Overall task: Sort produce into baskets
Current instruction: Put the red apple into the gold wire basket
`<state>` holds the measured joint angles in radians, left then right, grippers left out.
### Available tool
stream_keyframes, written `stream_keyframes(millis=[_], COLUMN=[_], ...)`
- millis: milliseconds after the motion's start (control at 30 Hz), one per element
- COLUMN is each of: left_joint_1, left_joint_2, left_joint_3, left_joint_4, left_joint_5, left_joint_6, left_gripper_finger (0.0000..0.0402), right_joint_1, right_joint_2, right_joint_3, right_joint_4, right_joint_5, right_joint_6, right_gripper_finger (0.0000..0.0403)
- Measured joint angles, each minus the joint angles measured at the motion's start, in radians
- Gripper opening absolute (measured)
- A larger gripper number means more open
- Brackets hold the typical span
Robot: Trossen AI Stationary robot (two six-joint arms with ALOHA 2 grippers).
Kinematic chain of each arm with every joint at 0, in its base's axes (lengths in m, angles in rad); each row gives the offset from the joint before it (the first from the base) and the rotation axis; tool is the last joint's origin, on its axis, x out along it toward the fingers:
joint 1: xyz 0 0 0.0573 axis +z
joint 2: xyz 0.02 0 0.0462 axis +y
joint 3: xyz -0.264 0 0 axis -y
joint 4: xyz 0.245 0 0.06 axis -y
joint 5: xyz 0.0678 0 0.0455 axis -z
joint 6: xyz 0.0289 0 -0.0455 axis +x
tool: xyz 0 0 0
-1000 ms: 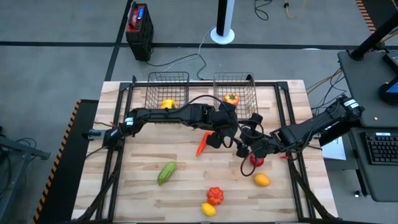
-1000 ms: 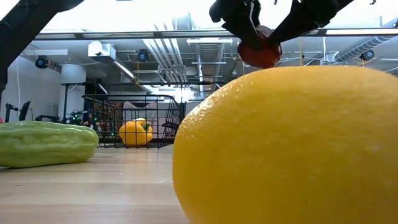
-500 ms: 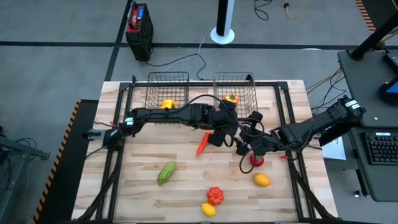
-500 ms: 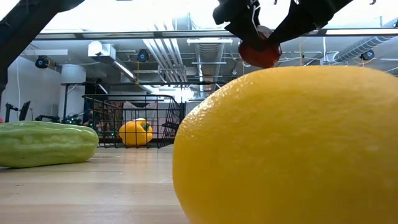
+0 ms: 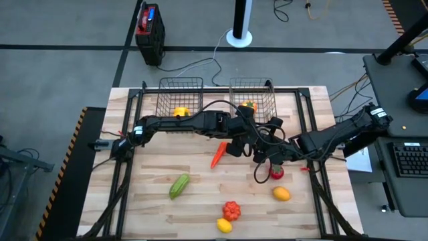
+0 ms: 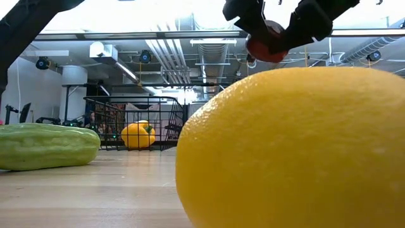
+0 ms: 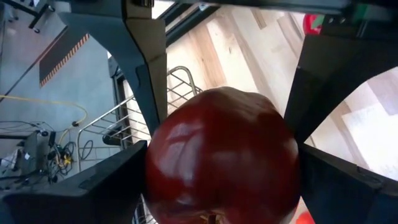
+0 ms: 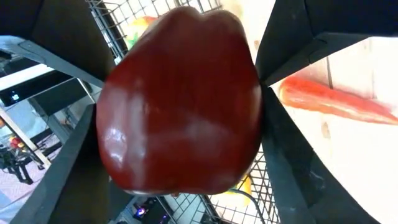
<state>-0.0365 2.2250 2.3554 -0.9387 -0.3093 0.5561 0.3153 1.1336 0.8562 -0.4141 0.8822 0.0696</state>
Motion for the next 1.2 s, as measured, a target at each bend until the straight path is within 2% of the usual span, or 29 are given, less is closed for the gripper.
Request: stream_keyframes(millis=[100, 333, 767, 1000, 1200], left_joint_1=[-0.001, -0.002, 0.005, 0.012, 0.016], left_joint_2=[0.0, 0.0, -0.007, -0.03, -0.041], left_joint_3=[0.0, 0.0, 0.0, 0.0, 0.0], left_joint_4=[0.014, 0.008, -0.008, -0.002, 0.0], left_joint_5=[0.003, -0.014, -0.008, 0.044, 0.043], left_joint_6=[-0.001, -0.002, -0.008, 0.002, 0.011], left_gripper_finger=[0.0348, 0.0355, 0.0357, 0.0357, 0.0357], right_joint_1=[-0.002, -0.002, -0.002, -0.002, -0.002], right_joint_2=[0.0, 0.0, -0.006, -0.026, -0.042], right_joint_3=[0.0, -0.001, 0.003, 0.005, 0.006], right_joint_4=[0.0, 0.002, 0.005, 0.015, 0.018], right_joint_5=[0.003, 0.001, -0.007, -0.007, -0.004], right_joint_6=[0.001, 0.016, 0.051, 0.096, 0.099], right_gripper_finger=[0.0357, 0.0304, 0.0304, 0.0298, 0.0297])
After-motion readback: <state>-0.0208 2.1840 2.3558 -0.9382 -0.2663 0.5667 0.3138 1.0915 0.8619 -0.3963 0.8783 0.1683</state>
